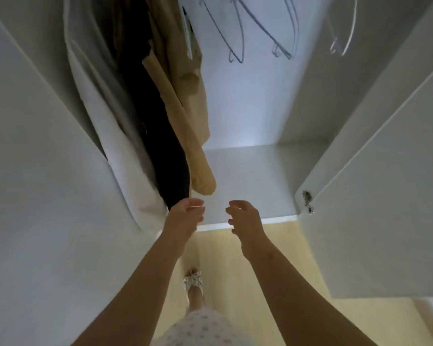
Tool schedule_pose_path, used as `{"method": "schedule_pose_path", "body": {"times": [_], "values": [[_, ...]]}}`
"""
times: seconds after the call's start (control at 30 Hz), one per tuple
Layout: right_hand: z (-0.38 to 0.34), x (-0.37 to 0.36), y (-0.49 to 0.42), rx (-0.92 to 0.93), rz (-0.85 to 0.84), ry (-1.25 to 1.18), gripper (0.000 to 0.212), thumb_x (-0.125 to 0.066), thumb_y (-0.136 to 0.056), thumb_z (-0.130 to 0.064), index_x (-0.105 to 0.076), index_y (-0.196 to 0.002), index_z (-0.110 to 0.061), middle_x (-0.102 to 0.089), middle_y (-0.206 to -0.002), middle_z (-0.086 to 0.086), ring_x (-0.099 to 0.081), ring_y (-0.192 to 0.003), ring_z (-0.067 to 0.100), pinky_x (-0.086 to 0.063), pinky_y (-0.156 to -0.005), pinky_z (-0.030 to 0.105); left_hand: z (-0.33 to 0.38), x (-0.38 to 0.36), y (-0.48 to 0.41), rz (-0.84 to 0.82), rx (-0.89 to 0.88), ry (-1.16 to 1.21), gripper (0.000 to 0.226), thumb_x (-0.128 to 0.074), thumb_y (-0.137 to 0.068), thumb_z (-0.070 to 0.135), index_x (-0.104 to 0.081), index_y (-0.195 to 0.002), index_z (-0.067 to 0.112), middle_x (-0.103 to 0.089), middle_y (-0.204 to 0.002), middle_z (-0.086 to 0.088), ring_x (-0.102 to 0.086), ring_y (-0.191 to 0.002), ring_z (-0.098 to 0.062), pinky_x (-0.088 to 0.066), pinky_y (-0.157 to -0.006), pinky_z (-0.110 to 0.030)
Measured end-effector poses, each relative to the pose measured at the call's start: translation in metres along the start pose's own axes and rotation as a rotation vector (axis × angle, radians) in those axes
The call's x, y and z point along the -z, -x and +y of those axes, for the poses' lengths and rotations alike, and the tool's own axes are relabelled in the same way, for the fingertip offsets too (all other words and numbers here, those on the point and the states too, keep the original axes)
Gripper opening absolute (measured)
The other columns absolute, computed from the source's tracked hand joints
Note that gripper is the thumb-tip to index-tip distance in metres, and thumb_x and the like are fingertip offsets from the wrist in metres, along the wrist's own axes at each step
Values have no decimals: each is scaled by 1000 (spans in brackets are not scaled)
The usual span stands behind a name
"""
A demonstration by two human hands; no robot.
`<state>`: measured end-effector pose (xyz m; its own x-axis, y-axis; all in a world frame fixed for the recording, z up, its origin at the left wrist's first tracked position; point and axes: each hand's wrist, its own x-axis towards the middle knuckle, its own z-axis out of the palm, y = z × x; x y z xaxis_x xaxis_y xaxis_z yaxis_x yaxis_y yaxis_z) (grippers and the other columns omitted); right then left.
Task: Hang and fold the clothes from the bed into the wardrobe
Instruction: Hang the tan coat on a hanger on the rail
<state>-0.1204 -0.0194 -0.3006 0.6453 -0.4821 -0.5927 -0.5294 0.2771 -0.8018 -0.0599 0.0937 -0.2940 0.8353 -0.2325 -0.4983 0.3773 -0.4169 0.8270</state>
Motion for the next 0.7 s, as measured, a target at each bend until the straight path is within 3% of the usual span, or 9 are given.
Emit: {"method": "schedule_pose_path", "body": {"times": [0.13,0.3,0.47,0.7], "values": [[64,38,42,-113,103,-43,16,-51,-87,-8,-59,-101,-12,-56,-86,2,-50,-80,19,-38,-66,26,-40,-33,45,-144,107,-59,8,-56,-91,15,-60,-96,19,-62,-90,0,-60,-77,-12,-44,-65,-21],[118,70,94,-188,217,-140,13,-50,-87,-7,-57,-80,-15,-51,-69,0,-44,-61,16,-33,-53,22,-62,-55,83,-271,165,-145,9,-55,-91,14,-60,-91,22,-61,-86,1,-59,-72,-9,-42,-64,-22],[152,69,139,-188,366,-334,16,-49,-89,-7,-53,-76,-16,-48,-69,2,-41,-56,15,-28,-50,21,-76,-57,112,-479,119,-261,14,-52,-92,12,-60,-102,17,-61,-96,-4,-61,-85,-17,-40,-62,-23],[220,54,221,-241,540,-529,14,-49,-91,-9,-54,-79,-16,-53,-75,0,-48,-59,13,-34,-53,21,-125,-57,173,-644,73,-418,10,-54,-91,15,-58,-83,21,-61,-85,0,-60,-72,-11,-41,-65,-23]]}}
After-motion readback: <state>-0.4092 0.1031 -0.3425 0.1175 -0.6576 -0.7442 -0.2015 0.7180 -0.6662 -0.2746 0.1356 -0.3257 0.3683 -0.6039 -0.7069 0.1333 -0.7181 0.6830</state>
